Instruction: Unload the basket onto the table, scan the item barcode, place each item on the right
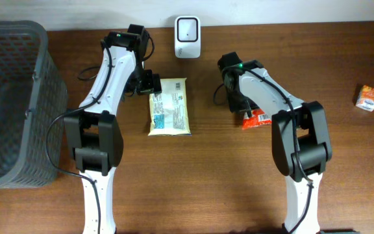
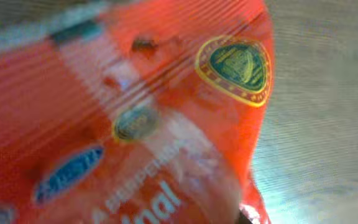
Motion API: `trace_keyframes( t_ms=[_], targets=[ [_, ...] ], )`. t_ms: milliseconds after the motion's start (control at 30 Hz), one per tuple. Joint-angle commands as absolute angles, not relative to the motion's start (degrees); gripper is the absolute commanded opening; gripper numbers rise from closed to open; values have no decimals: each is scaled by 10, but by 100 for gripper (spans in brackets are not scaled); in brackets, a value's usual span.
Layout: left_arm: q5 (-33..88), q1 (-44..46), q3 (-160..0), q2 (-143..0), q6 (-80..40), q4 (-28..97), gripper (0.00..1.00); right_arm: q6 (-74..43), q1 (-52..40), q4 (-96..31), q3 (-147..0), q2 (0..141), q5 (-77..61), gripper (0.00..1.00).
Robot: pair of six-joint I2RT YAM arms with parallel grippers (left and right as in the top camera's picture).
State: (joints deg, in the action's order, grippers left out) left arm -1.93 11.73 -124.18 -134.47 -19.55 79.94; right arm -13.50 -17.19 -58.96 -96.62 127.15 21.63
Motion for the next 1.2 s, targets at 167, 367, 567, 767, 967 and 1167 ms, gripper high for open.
trace_keyframes(
  t_ms=[167,367,567,767,967,1167],
  targets=[
    [-17,117,-1237,-1344,-203,800,99,-84,-166,-666,-1074,1270,-41,8],
    [-17,117,-1237,-1343,-203,800,99,11,-129,-668,-1113,1272,-383,4],
    [-17,117,-1237,-1344,-203,800,99,0,-97,-595,-1020,1283,-556,4],
    [-17,117,-1237,-1344,-203,800,99,-91,-37,-472,-892,1289,-561,24],
    [-17,117,-1237,-1344,-203,800,99,-66,37,-520,-889,1277,-396,53],
    [-17,117,-1237,-1344,-203,800,99,-31,52,-681,-1001,1237,-280,58]
  ],
)
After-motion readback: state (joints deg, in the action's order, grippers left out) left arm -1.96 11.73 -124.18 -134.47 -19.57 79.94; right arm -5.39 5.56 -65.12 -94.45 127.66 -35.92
